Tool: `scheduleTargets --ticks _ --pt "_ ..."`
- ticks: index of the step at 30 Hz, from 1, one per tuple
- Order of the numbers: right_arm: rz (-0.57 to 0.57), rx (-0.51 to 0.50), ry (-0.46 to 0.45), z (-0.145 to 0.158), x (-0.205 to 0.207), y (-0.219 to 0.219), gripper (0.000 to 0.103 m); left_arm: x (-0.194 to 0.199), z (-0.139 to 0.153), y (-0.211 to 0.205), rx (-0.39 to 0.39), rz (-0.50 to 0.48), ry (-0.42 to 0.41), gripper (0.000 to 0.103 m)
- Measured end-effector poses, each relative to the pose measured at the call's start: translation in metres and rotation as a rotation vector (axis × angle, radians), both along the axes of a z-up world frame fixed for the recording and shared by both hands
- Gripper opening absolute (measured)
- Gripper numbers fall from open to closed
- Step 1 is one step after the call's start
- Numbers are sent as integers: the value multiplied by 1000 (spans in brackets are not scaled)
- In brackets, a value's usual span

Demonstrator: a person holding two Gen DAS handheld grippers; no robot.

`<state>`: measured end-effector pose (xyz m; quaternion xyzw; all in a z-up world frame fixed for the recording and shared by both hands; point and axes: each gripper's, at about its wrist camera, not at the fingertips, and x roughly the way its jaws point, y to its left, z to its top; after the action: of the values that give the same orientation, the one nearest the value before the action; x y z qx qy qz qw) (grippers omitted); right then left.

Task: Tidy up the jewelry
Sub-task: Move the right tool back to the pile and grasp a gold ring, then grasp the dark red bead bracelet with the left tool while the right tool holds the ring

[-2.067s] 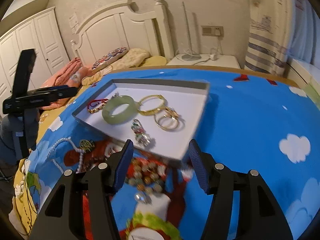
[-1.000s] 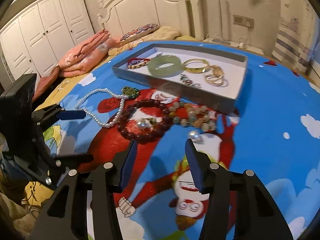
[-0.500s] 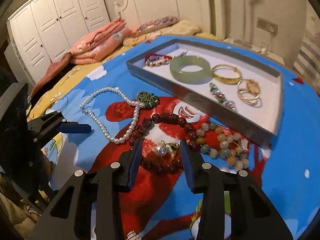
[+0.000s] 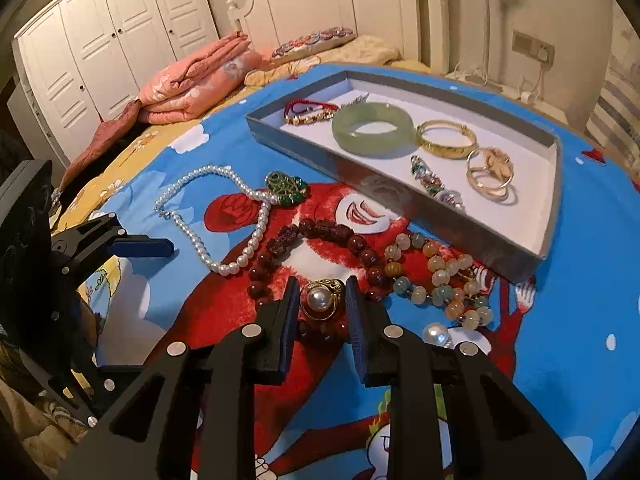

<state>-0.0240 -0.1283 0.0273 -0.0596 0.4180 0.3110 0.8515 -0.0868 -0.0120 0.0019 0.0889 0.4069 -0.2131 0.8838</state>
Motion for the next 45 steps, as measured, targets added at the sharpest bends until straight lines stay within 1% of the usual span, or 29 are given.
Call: scheduleTargets --ticks 4,9,12,16,21,23,25,26,28,29,31,32,33,34,37,38,39,43,44,45 --pt "-25 11 -30 7 -4 -7 24 -1 2 -2 3 -5 -3 101" --pt "-88 40 -58 17 -10 -31 24 2 10 -8 -11 -10 -8 101" --pt "-131 49 -59 17 -14 -48 24 14 18 -11 -28 -13 -9 101" --pt "-178 65 -49 13 -20 -67 24 37 25 -19 -66 -32 21 101" --pt "-211 90 -44 11 -24 -83 24 63 22 -36 -31 -67 49 100" --pt "-215 102 -49 12 -25 -88 24 70 26 -37 -41 -60 47 99" --pt "-215 115 -50 13 -25 -91 24 75 32 -34 -48 -61 35 90" --pt "-214 119 -49 12 -24 -91 24 79 35 -34 -34 -57 28 89" --pt "-213 126 -44 9 -23 -91 24 86 38 -35 7 -56 16 78" --pt "-211 127 -40 8 -22 -91 24 91 39 -36 34 -58 11 75" --pt "-207 132 -46 8 -23 -91 24 100 37 -38 75 -67 18 62" --pt "-206 136 -47 9 -23 -92 24 104 35 -39 94 -79 28 57" --pt "-209 142 -46 9 -23 -93 24 107 32 -41 109 -90 38 48" --pt "-212 145 -44 9 -23 -94 24 110 29 -44 138 -109 48 43" --pt "-213 153 -45 9 -23 -96 24 114 19 -51 175 -145 66 37" --pt "-211 150 -47 8 -23 -95 24 116 15 -53 183 -157 71 37" --pt "-209 147 -46 8 -23 -95 24 116 14 -53 174 -165 59 36" --pt "-209 147 -48 7 -24 -94 24 125 12 -51 122 -169 77 36" --pt "-210 148 -48 7 -25 -94 24 125 12 -51 112 -171 74 34" --pt "-212 149 -49 7 -25 -94 24 124 12 -52 106 -180 69 22"
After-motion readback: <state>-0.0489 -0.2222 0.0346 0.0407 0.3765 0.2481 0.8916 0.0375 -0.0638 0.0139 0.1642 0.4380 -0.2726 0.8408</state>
